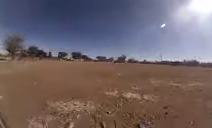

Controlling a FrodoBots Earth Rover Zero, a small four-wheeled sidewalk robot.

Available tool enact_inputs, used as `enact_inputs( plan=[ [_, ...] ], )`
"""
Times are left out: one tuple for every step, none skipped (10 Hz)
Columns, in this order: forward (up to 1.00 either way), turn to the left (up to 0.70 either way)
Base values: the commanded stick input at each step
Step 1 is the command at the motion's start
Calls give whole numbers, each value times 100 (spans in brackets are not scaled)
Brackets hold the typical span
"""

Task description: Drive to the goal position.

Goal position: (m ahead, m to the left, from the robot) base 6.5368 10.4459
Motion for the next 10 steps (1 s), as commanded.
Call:
enact_inputs(
  plan=[
    [50, 50],
    [50, 50],
    [50, 50],
    [50, 50],
    [50, 50],
    [50, 50],
    [50, 40],
    [50, 13],
    [50, 0],
    [50, 0]
  ],
)
